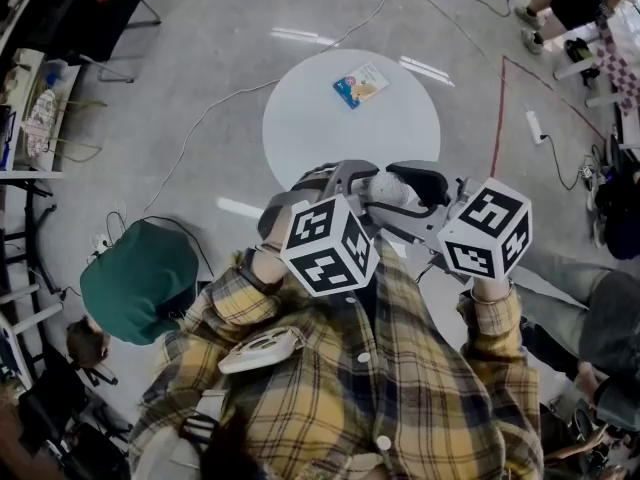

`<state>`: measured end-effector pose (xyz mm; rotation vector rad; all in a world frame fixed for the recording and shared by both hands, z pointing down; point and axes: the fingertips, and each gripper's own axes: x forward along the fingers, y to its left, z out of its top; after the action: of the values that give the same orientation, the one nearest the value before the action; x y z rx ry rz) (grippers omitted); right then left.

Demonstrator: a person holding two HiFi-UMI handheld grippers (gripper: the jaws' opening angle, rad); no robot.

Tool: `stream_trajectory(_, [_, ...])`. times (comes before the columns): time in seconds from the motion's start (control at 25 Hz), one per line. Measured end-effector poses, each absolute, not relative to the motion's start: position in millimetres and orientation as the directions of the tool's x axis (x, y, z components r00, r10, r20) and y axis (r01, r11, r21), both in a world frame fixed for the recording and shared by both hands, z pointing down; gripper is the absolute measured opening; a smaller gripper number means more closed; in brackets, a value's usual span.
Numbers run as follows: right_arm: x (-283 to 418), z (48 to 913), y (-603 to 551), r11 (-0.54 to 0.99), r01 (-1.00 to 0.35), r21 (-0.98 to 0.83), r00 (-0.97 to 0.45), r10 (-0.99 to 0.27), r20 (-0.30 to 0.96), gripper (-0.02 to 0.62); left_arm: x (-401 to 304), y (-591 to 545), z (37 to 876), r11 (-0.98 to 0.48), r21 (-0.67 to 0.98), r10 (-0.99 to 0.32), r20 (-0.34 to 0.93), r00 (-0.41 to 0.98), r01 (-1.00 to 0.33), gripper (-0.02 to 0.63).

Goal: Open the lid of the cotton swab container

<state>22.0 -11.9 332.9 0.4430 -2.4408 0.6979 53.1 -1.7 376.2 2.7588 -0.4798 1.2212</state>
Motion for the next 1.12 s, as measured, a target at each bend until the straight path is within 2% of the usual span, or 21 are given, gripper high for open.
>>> stream_trajectory(0.2, [21.0, 329.5, -11.6, 0.772, -0.377, -0.512, -0.841, -0.053, 0.539, 0.259, 53.1, -1.5, 380.6, -0.955, -0.102, -0.262, 0.732, 0.629, -0.278, 0.261])
stream_trajectory(0.52, [20.7, 316.3, -4.4, 0.761, -0.293, -0.578, -0.872, 0.035, 0.488, 0.275, 54.0, 6.4, 369.5, -0.959, -0.029, -0.228, 0.672, 0.704, -0.282, 0.261])
stream_trajectory(0.84, [21.5, 311.4, -10.4, 0.776, -0.3, -0.554, -0.887, -0.013, 0.462, 0.276, 52.3, 1.3, 369.9, -0.955, -0.02, -0.234, 0.665, 0.709, -0.297, 0.262])
stream_trajectory(1.12, [28.9, 290.9, -26.7, 0.795, -0.349, -0.496, -0.901, -0.14, 0.41, 0.256, 47.6, 2.6, 374.4, -0.954, -0.014, -0.225, 0.688, 0.69, -0.298, 0.262])
